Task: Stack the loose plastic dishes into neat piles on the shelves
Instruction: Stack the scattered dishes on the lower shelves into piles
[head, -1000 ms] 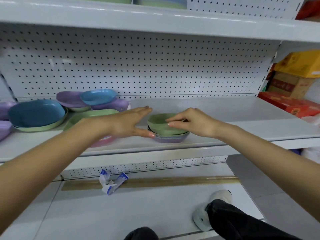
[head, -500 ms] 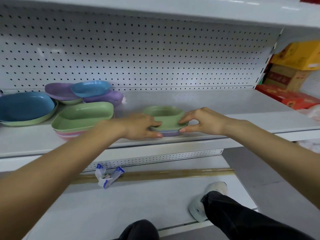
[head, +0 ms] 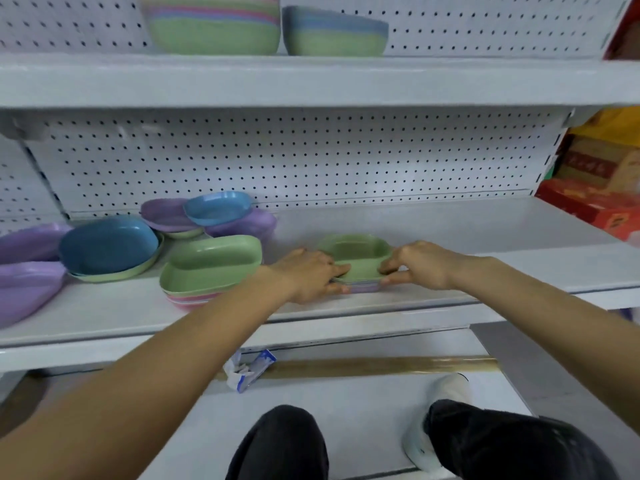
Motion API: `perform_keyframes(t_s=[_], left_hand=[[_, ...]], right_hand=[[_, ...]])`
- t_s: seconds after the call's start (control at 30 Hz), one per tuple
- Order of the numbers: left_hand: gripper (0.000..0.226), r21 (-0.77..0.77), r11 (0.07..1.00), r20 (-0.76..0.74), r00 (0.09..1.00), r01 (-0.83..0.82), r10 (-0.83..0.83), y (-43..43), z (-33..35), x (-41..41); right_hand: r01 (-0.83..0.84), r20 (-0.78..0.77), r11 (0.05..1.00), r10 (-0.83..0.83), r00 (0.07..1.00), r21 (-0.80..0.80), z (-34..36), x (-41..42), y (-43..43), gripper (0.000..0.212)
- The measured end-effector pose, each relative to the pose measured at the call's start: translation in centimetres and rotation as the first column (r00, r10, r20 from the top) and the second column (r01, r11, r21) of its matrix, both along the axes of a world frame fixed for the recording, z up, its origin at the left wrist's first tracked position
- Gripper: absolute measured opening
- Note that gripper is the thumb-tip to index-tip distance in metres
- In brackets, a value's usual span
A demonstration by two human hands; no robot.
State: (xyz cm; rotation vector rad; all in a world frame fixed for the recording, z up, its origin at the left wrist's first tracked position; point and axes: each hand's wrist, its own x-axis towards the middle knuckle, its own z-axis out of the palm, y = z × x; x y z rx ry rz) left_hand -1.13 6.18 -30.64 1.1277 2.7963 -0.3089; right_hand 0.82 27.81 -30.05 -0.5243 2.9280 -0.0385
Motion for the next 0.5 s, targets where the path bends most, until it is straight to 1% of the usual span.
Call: perform_keyframes(t_s=[0.03, 0.07, 0.1, 0.17, 0.2, 0.27, 0.3, 0.33, 0.4, 0.43, 0.5], left_hand=[[0.059, 0.005, 1.0, 0.0, 1.0, 0.001, -0.001, 0.0, 0.6, 0.0], [0.061, 0.049, 0.999, 0.005, 1.0, -0.008, 0.008, -0.3, 1.4, 0.0], [0.063, 0.123, 0.992, 0.011, 1.0, -0.028, 0.027, -0.9, 2.2, 0.0], [0.065, 0.286, 0.956, 0.019, 0.998, -0.062, 0.059, -3.0, 3.6, 0.0], [0.065, 0.341, 0.936, 0.031, 0.996, -0.087, 0.081, -4.6, 4.2, 0.0], [0.062, 0.389, 0.907, 0.066, 0.987, -0.164, 0.15, -8.6, 5.0, -0.4], [0.06, 0.401, 0.893, 0.08, 0.979, -0.205, 0.188, -10.9, 5.3, -0.7], [0.058, 0.414, 0.875, 0.1, 0.968, -0.249, 0.228, -13.1, 5.4, -1.1], [0.053, 0.456, 0.82, 0.157, 0.938, -0.346, 0.308, -17.1, 5.6, -2.1], [0.048, 0.488, 0.783, 0.176, 0.923, -0.384, 0.343, -18.9, 5.7, -2.6], [0.034, 0.552, 0.717, 0.18, 0.9, -0.426, 0.396, -21.8, 5.6, -3.9]], right_hand=[[-0.003, 0.041, 1.0, 0.001, 0.999, 0.03, 0.5, -0.4, 0.1, 0.03], [0.01, 0.069, 0.998, -0.014, 0.997, 0.057, 1.1, -0.8, 0.1, 0.027], [0.02, 0.079, 0.997, -0.026, 0.997, 0.076, 1.5, -1.3, 0.1, 0.025], [0.06, 0.093, 0.991, -0.072, 0.993, 0.123, 2.1, -2.3, 0.0, 0.031], [0.087, 0.118, 0.984, -0.105, 0.987, 0.153, 2.5, -2.7, -0.3, 0.033], [0.12, 0.174, 0.978, -0.15, 0.973, 0.173, 3.7, -3.6, -1.4, 0.029], [0.127, 0.181, 0.981, -0.153, 0.971, 0.149, 4.5, -4.3, -2.2, 0.026], [0.129, 0.159, 0.988, -0.142, 0.977, 0.09, 5.3, -5.2, -3.3, 0.029], [0.11, 0.073, 0.988, -0.103, 0.992, -0.113, 6.6, -7.2, -6.1, 0.035], [0.072, 0.036, 0.975, -0.065, 0.997, -0.208, 6.9, -8.2, -7.9, 0.033], [0.001, -0.003, 0.95, -0.002, 1.0, -0.313, 7.2, -10.2, -11.8, 0.03]])
